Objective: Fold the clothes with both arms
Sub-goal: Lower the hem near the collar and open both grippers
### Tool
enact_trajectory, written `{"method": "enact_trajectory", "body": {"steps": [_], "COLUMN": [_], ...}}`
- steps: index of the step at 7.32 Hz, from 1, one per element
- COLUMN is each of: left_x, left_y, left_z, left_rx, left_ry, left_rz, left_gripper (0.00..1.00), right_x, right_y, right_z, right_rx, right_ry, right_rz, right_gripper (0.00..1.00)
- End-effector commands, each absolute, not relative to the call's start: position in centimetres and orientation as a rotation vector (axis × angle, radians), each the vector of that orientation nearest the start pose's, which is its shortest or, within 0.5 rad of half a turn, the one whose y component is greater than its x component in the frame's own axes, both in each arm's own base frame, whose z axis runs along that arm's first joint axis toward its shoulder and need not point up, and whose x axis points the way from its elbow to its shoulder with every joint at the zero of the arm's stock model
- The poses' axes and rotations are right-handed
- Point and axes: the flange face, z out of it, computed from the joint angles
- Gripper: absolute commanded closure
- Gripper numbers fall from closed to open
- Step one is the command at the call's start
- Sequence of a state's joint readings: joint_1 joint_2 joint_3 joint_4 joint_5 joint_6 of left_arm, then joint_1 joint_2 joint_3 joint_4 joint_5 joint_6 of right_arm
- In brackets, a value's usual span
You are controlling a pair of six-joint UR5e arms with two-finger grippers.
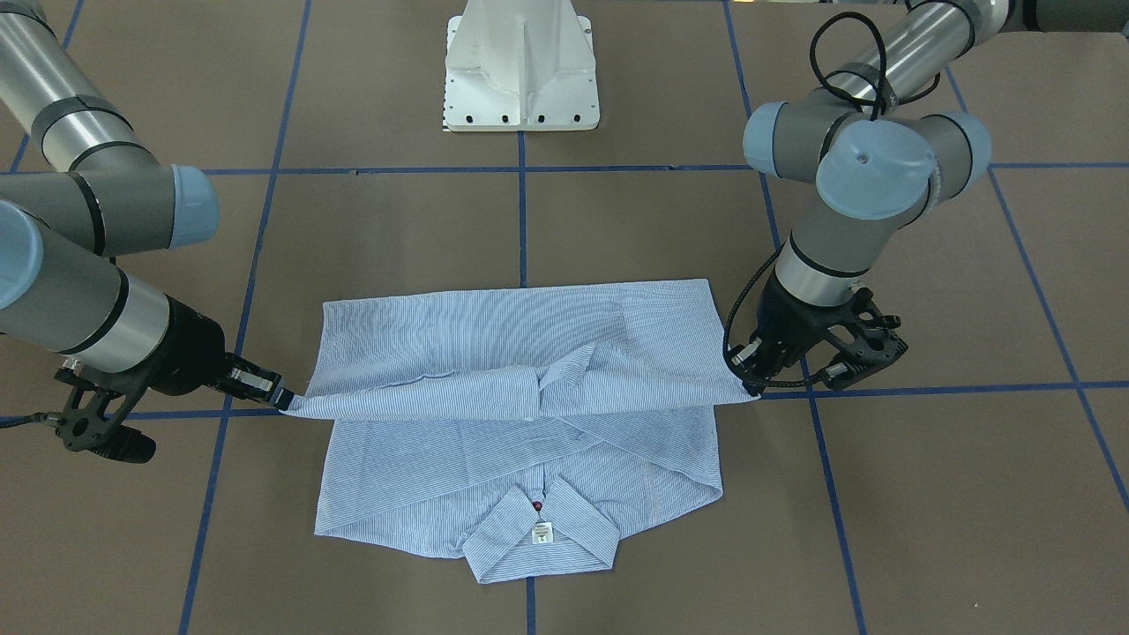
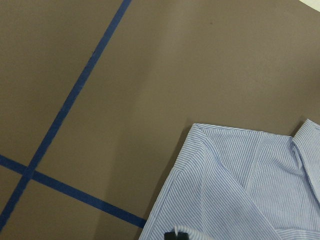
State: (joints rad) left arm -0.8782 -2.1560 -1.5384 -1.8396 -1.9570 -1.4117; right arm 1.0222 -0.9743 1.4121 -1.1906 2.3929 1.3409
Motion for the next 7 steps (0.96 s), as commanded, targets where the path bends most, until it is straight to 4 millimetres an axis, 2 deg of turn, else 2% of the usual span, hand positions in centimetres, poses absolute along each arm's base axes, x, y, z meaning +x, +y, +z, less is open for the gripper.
{"method": "enact_trajectory", "body": {"steps": [1,4,6,7], "left_x": [37.2,37.7,38.0,38.0], "left_y": [-61.7,-62.1,-62.5,-62.5], "left_z": [31.1,30.8,31.1,31.0], "left_rx": [0.101,0.101,0.097,0.098], "left_ry": [0.891,0.891,0.883,0.884], "left_rz": [-0.509,-0.507,-0.511,-0.51], "left_gripper": [1.0,1.0,1.0,1.0], "right_x": [-31.7,-32.1,-32.4,-32.7], "right_y": [-64.7,-65.4,-65.8,-66.2], "right_z": [32.9,32.0,32.3,33.1], "right_rx": [-0.182,-0.179,-0.176,-0.153], "right_ry": [-1.068,-1.071,-1.071,-1.088], "right_rz": [0.393,0.39,0.391,0.377], "right_gripper": [1.0,1.0,1.0,1.0]}}
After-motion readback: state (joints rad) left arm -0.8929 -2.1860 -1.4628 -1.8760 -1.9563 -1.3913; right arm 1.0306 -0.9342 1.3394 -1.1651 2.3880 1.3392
